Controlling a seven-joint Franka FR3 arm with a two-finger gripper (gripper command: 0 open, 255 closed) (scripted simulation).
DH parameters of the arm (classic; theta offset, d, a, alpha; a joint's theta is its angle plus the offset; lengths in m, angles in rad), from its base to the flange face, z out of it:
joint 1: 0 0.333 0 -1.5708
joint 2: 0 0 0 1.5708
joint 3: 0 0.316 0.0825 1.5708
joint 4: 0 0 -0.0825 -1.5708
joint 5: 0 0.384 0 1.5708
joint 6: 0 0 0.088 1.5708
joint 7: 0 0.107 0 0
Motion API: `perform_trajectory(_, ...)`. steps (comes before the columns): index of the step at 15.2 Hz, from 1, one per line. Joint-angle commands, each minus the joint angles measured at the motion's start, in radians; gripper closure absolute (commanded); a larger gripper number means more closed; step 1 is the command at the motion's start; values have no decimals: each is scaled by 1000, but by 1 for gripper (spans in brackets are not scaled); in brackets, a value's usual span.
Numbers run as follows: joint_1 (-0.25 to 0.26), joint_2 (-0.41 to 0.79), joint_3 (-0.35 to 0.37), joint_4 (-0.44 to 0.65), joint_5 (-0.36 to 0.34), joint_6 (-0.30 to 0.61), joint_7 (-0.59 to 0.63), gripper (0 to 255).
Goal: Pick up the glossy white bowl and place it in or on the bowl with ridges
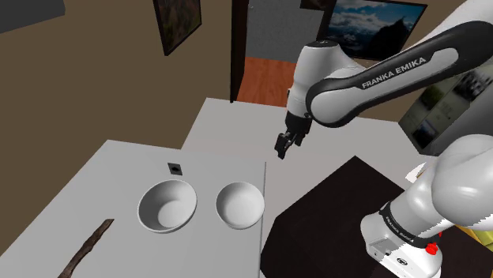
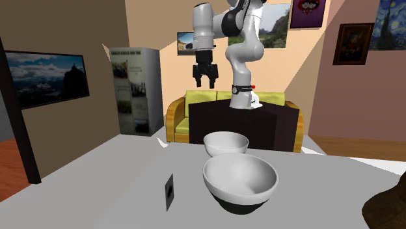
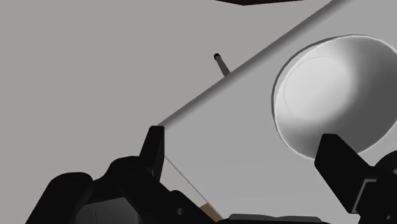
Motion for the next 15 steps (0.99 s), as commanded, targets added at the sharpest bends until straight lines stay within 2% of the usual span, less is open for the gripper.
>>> perform_trajectory(1,8,80,23,2,2,83,25,0)
perform_trajectory(5,17,256,66,38,-29,225,97,0)
perform_trajectory(8,29,393,82,81,-91,320,174,0)
perform_trajectory(12,82,569,55,156,-197,419,289,0)
perform_trajectory(15,102,618,31,164,-224,459,309,0)
